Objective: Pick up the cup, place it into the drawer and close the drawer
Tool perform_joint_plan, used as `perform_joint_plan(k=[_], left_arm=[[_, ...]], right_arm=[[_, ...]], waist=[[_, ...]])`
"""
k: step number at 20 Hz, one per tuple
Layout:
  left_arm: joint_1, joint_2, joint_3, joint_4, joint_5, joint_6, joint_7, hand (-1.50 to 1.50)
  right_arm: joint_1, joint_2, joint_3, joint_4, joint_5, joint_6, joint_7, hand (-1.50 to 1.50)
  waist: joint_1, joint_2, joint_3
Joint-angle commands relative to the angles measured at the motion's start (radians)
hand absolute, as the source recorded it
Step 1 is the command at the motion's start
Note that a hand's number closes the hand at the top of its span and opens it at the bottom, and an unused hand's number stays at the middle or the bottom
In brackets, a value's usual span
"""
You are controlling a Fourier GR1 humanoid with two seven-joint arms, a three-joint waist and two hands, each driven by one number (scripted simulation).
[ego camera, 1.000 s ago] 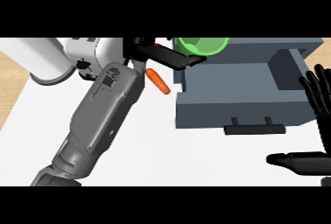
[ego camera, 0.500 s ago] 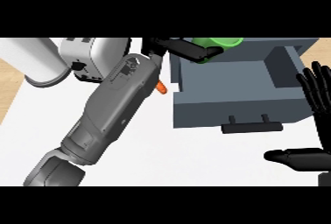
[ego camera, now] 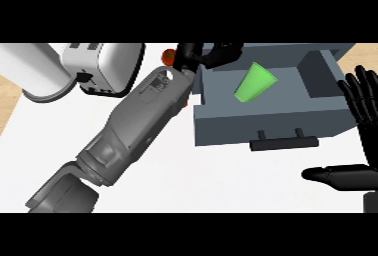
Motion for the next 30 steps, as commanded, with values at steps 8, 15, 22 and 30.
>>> perform_joint_plan(k=[8,15,22,30], left_arm=[[0.011,0.000,-0.241,0.067,0.062,0.047,0.055,-1.50],[0.024,0.000,-0.341,0.005,0.094,0.181,0.076,-1.50],[0.007,0.000,-0.286,-0.068,0.158,0.175,-0.037,-1.50],[-0.030,0.032,-0.179,-0.068,0.180,0.130,-0.015,-1.50]], right_arm=[[-0.046,0.004,0.012,0.055,0.007,0.005,-0.016,-1.50],[0.015,0.015,0.030,-0.043,-0.026,0.031,-0.004,-1.50],[0.009,0.007,0.019,-0.059,-0.211,0.124,0.060,1.50],[0.059,-0.141,0.022,-0.146,-0.092,0.221,0.073,1.50]], waist=[[-0.017,0.008,0.001],[-0.032,0.005,0.000],[0.008,-0.004,-0.001],[0.052,-0.013,-0.001]])
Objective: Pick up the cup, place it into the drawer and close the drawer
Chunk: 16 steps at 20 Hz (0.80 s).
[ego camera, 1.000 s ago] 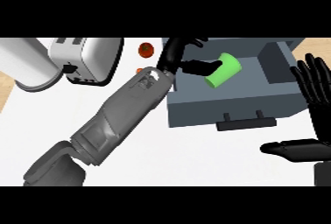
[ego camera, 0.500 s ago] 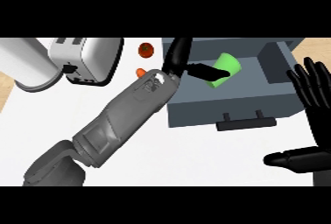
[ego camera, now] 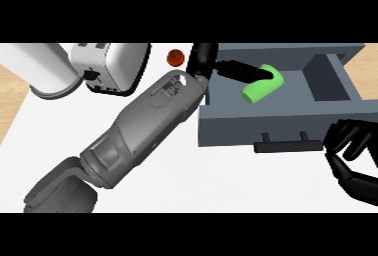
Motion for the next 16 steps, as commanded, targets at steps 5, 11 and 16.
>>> perform_joint_plan(k=[5,11,16], left_arm=[[0.064,0.093,0.069,-0.142,0.008,-0.017,0.072,-1.50],[0.212,0.196,0.088,-0.331,-0.017,-0.015,0.103,-1.50],[0.328,0.327,0.139,-0.486,-0.006,-0.076,0.154,-1.50]], right_arm=[[0.111,-0.063,0.031,-0.091,0.196,0.037,-0.034,1.50],[0.050,-0.028,0.122,-0.051,0.382,-0.039,0.016,1.50],[-0.003,0.019,0.200,0.025,0.529,-0.113,0.008,1.50]], waist=[[0.037,-0.011,0.000],[0.053,-0.010,0.000],[0.058,-0.008,0.000]])
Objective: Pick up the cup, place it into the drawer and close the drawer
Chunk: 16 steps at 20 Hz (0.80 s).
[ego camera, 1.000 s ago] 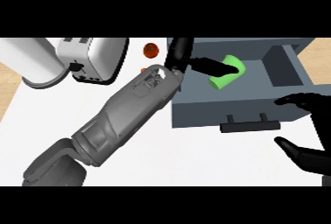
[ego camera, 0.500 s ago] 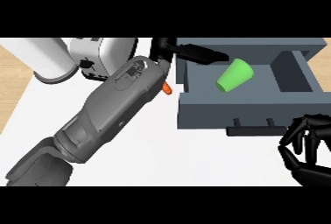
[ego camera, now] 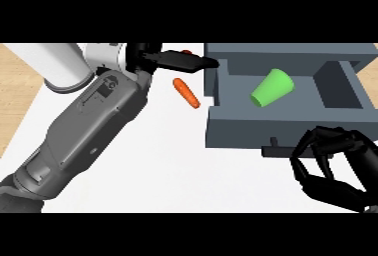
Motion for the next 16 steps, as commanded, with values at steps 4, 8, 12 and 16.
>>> perform_joint_plan(k=[4,8,12,16], left_arm=[[0.169,0.121,0.052,-0.175,0.016,-0.062,0.034,-1.50],[0.273,0.173,0.067,-0.248,0.026,-0.101,0.009,-1.50],[0.365,0.212,0.093,-0.337,0.033,-0.113,0.013,-1.50],[0.456,0.263,0.122,-0.424,0.037,-0.136,0.009,-1.50]], right_arm=[[-0.135,-0.008,0.106,0.203,0.258,-0.076,-0.063,1.50],[-0.098,-0.018,0.232,0.290,0.472,-0.152,-0.109,1.50],[-0.249,-0.017,0.233,0.517,0.571,-0.211,-0.130,1.50],[-0.354,-0.002,0.242,0.741,0.662,-0.308,-0.206,1.50]], waist=[[0.014,0.005,0.000],[0.027,0.005,0.000],[0.028,0.007,0.001],[0.032,0.009,0.001]])
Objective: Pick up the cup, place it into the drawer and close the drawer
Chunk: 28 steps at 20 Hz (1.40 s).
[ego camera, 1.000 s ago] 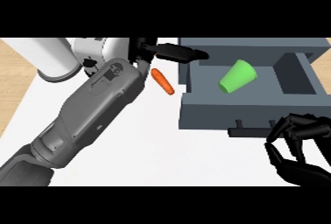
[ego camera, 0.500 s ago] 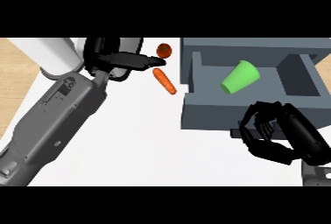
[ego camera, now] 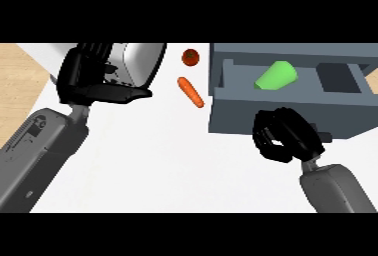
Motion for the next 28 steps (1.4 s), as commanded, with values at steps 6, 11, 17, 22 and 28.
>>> perform_joint_plan(k=[6,11,17,22,28], left_arm=[[0.162,0.060,0.098,-0.047,0.002,-0.107,-0.047,-1.50],[0.235,0.088,0.119,-0.126,-0.002,-0.131,-0.027,-1.50],[0.267,0.111,0.141,-0.106,0.003,-0.212,-0.059,-1.50],[0.244,0.094,0.138,-0.122,0.018,-0.228,-0.036,-1.50],[0.263,0.075,0.141,-0.094,0.021,-0.265,-0.067,-1.50]], right_arm=[[-0.279,0.098,-0.053,0.594,0.102,-0.223,-0.181,1.50],[-0.436,0.117,-0.124,0.868,0.101,-0.275,-0.238,1.50],[-0.628,0.061,-0.212,1.083,0.068,-0.218,-0.251,1.50],[-0.677,0.012,-0.249,1.156,0.052,-0.205,-0.263,1.50],[-0.693,-0.045,-0.290,1.175,0.013,-0.159,-0.323,1.50]], waist=[[-0.015,0.008,0.001],[-0.005,0.009,0.001],[0.026,0.023,0.002],[0.054,0.036,0.003],[0.058,0.046,0.003]])
